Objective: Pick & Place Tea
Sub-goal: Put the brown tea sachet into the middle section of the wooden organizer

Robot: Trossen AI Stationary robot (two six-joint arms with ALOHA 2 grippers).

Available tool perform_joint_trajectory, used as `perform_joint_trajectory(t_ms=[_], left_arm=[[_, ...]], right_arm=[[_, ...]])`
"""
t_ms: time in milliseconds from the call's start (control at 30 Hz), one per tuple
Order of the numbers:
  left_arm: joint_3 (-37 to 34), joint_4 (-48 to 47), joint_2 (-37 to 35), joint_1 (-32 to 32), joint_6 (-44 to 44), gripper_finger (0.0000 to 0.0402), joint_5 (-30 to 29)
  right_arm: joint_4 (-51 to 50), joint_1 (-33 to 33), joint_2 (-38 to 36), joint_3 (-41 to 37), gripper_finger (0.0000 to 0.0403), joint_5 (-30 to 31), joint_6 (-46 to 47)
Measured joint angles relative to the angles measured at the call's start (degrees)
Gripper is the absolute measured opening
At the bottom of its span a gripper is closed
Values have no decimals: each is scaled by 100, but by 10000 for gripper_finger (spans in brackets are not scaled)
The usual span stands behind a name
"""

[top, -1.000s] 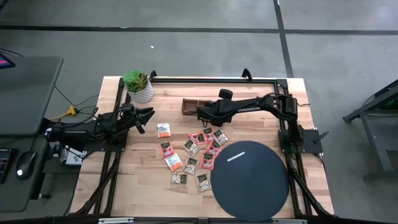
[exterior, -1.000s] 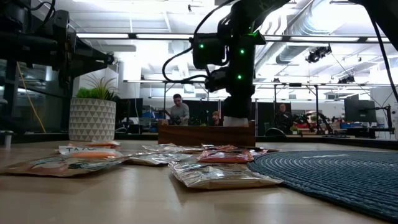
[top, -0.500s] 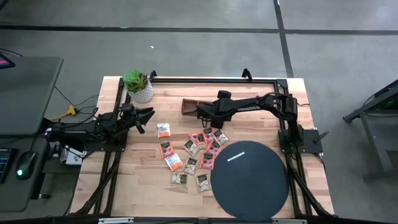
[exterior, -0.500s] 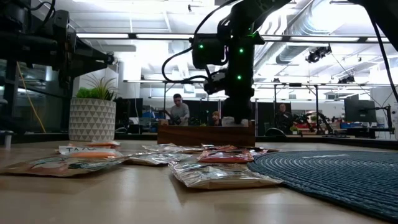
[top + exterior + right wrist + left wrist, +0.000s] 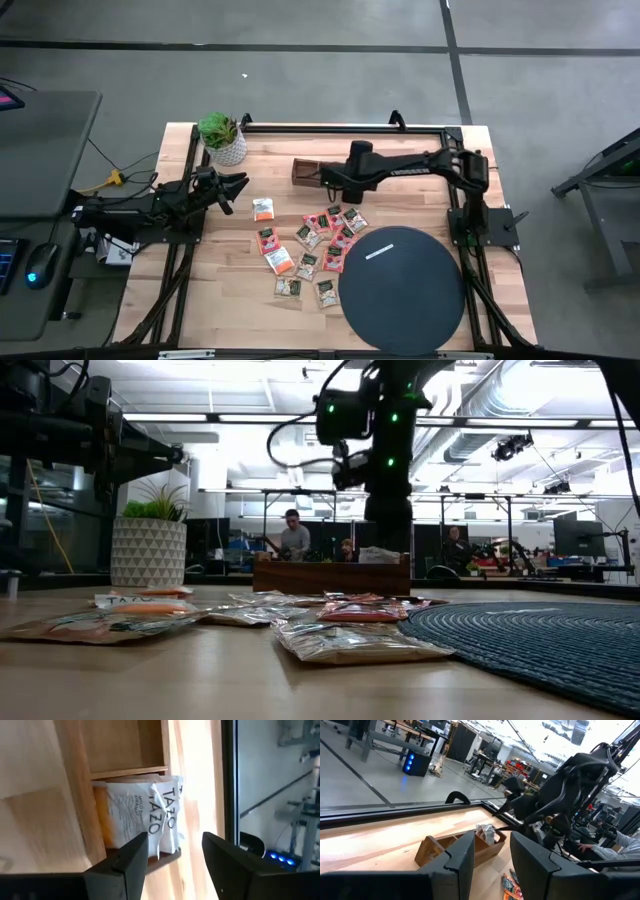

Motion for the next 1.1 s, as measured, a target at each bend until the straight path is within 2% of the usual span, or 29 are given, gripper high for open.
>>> perform_joint_trajectory(t_ms=[67,167,333,400,833,1100], left_arm=[[2,0,0,0,2,123,1],[1,0,0,0,0,123,-1],[0,0,0,0,2,123,0],[2,0,0,0,1,123,0],[1,0,0,-1,0,123,1],[0,0,0,-1,0,123,0]], right_arm=[[-40,37,-184,0,183,-221,-268],[-62,143,-399,0,183,-886,-786],[-191,332,-480,-4,183,-2795,-1722],[-240,364,-431,-17,183,-3273,-1959],[-130,154,192,-24,183,-3952,-2384],[-26,145,520,-24,183,-4015,-2509]])
